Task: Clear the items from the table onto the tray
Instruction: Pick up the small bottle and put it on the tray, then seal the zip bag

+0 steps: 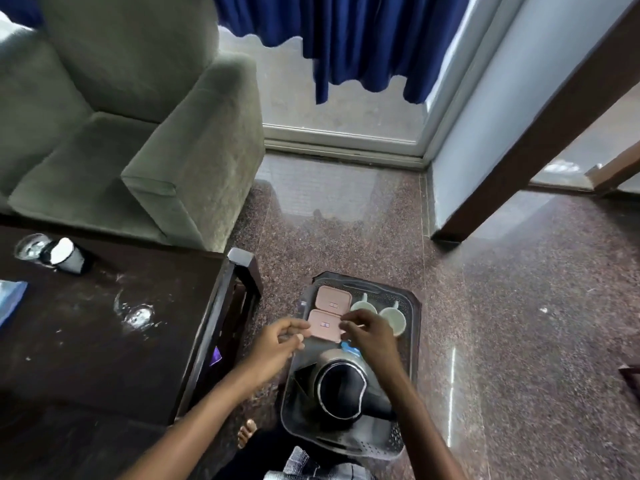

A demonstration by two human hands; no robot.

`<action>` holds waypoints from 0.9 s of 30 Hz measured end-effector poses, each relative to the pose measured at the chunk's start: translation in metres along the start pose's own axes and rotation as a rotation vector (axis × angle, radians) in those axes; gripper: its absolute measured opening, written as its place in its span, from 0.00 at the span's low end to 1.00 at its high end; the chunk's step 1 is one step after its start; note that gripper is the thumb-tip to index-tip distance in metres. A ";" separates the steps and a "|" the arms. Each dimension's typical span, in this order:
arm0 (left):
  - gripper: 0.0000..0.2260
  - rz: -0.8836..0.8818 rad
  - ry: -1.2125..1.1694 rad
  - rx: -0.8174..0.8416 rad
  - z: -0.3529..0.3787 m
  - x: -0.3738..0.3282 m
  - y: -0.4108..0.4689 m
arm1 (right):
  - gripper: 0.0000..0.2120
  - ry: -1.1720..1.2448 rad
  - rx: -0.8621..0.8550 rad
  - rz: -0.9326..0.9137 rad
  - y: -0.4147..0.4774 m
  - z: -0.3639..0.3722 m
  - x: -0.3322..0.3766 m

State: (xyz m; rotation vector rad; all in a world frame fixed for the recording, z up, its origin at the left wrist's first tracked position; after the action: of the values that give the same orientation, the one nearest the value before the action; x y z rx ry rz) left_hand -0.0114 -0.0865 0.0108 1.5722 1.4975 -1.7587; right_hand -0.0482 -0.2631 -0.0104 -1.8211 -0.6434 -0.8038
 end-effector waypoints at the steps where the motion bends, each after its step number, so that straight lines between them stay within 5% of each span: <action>1: 0.12 0.006 -0.007 -0.015 -0.007 0.001 -0.006 | 0.13 -0.036 0.055 -0.034 -0.005 0.016 0.010; 8: 0.08 -0.029 -0.128 -0.216 -0.090 0.038 -0.068 | 0.14 -0.301 0.352 -0.215 -0.054 0.140 0.051; 27: 0.10 -0.029 -0.353 -0.642 -0.350 0.191 -0.302 | 0.12 -0.494 0.775 -0.227 -0.217 0.460 0.068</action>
State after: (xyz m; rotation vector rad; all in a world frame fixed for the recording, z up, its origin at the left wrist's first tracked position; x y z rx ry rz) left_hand -0.1383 0.3959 0.0447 0.8751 1.6700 -1.2825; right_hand -0.0562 0.2477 0.0397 -1.2234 -1.2892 -0.1658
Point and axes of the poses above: each hand's wrist, its own y-axis towards the middle knuckle, its own z-axis out of the palm, x = y × z, the point moved 2 cm from there along y, towards the middle knuckle, and after that the axes turned 7 degrees about z, right-handed, at the moved point
